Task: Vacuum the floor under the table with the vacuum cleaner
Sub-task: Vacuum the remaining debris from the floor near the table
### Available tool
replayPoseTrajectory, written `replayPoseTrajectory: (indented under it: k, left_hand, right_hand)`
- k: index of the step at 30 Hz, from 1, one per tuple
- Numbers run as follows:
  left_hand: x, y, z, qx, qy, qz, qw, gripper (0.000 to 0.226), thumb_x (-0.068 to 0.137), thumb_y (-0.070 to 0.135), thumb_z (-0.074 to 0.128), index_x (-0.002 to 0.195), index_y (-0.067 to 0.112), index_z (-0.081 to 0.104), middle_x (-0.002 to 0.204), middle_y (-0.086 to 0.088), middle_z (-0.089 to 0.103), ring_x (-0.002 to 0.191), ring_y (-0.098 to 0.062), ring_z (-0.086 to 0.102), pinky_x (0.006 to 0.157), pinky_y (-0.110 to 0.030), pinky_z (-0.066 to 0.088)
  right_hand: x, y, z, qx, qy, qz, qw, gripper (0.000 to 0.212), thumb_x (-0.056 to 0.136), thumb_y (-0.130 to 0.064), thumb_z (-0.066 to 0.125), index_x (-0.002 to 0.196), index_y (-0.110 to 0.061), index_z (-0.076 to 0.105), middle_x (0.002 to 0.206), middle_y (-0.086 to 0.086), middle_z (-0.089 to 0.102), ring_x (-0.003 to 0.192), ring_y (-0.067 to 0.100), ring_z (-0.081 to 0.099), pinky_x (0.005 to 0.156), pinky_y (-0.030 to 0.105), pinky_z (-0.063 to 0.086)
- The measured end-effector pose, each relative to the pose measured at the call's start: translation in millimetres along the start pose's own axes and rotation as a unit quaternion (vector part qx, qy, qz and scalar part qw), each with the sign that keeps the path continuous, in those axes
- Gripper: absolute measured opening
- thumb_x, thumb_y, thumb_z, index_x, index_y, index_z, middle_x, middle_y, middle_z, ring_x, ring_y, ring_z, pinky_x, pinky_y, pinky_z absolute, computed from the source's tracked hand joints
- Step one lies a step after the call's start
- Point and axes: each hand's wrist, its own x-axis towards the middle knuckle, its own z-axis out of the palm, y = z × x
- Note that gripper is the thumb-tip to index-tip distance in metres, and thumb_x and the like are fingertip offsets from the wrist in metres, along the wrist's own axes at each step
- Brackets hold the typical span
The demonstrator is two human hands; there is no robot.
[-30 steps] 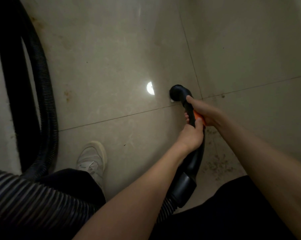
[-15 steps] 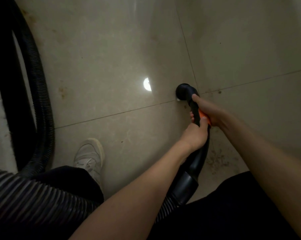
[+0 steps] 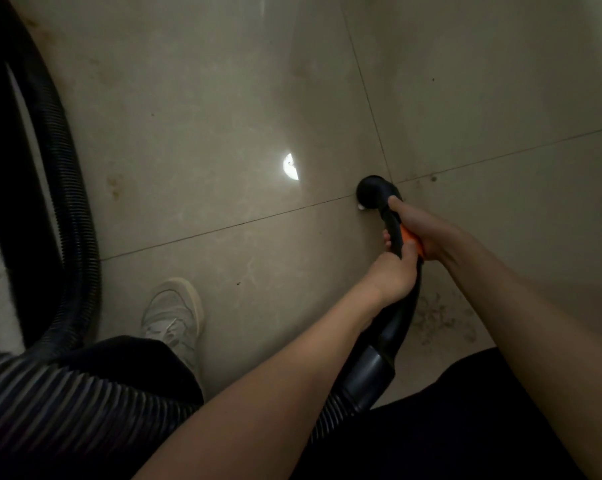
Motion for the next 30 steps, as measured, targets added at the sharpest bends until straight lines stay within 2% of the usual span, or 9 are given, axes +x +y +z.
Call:
replayPoseTrajectory:
  k: [6, 10, 14, 19, 23, 26, 30]
  left_hand:
    - [16, 20, -11, -0.001, 0.000, 0.015, 1.000, 0.063, 0.102, 0.043, 0.019, 0.137, -0.005, 0.040, 0.139, -0.024, 0.045, 0.126, -0.033, 0.046, 0.101, -0.031, 0.036]
    - [31, 32, -22, 0.013, 0.019, 0.030, 0.999, 0.065, 0.101, 0.045, 0.020, 0.135, -0.006, 0.043, 0.135, -0.025, 0.048, 0.123, -0.034, 0.048, 0.100, -0.031, 0.038]
    - [47, 48, -36, 0.015, 0.021, 0.047, 0.999, 0.064, 0.101, 0.045, 0.018, 0.136, -0.004, 0.041, 0.134, -0.023, 0.049, 0.121, -0.034, 0.050, 0.099, -0.033, 0.041]
    - [59, 54, -43, 0.004, 0.020, 0.048, 0.999, 0.064, 0.101, 0.046, 0.019, 0.138, -0.002, 0.038, 0.136, -0.024, 0.048, 0.123, -0.036, 0.049, 0.104, -0.041, 0.040]
    - [59, 54, -39, -0.007, 0.012, 0.053, 0.998, 0.062, 0.101, 0.045, 0.020, 0.135, -0.003, 0.041, 0.131, -0.027, 0.051, 0.119, -0.040, 0.051, 0.102, -0.044, 0.042]
    - [57, 55, -31, 0.001, -0.004, 0.051, 0.999, 0.064, 0.101, 0.045, 0.019, 0.134, -0.004, 0.042, 0.132, -0.028, 0.049, 0.120, -0.041, 0.050, 0.102, -0.046, 0.042]
    - [56, 57, -26, 0.012, -0.012, 0.051, 0.999, 0.063, 0.101, 0.045, 0.019, 0.138, -0.002, 0.038, 0.136, -0.026, 0.047, 0.123, -0.039, 0.047, 0.105, -0.044, 0.039]
  right_hand:
    - [10, -24, -5, 0.002, -0.007, -0.031, 1.000, 0.042, 0.102, -0.044, 0.033, 0.115, -0.004, 0.035, 0.067, 0.011, 0.044, 0.027, 0.011, 0.047, 0.033, 0.015, 0.041]
    - [19, -46, -4, -0.014, -0.009, -0.046, 0.999, 0.043, 0.102, -0.045, 0.031, 0.116, -0.005, 0.036, 0.068, 0.010, 0.045, 0.028, 0.011, 0.048, 0.033, 0.015, 0.041]
    - [27, -70, -3, -0.043, 0.005, -0.061, 0.997, 0.041, 0.103, -0.044, 0.030, 0.116, -0.006, 0.038, 0.069, 0.010, 0.046, 0.039, 0.014, 0.051, 0.033, 0.015, 0.042]
    - [33, -83, -3, -0.041, 0.005, -0.063, 0.997, 0.039, 0.102, -0.044, 0.032, 0.114, -0.008, 0.036, 0.069, 0.010, 0.047, 0.028, 0.011, 0.049, 0.032, 0.015, 0.041]
    - [32, -81, -6, -0.041, 0.010, -0.059, 0.997, 0.040, 0.102, -0.045, 0.032, 0.116, -0.008, 0.037, 0.069, 0.010, 0.048, 0.043, 0.015, 0.052, 0.033, 0.015, 0.041]
    - [28, -73, -13, -0.026, 0.029, -0.052, 0.998, 0.043, 0.102, -0.043, 0.034, 0.126, -0.008, 0.038, 0.070, 0.012, 0.046, 0.037, 0.015, 0.052, 0.030, 0.015, 0.039]
    - [26, -70, -18, -0.017, 0.043, -0.059, 0.997, 0.056, 0.103, -0.041, 0.032, 0.140, 0.001, 0.032, 0.071, 0.013, 0.046, 0.050, 0.020, 0.051, 0.030, 0.015, 0.039]
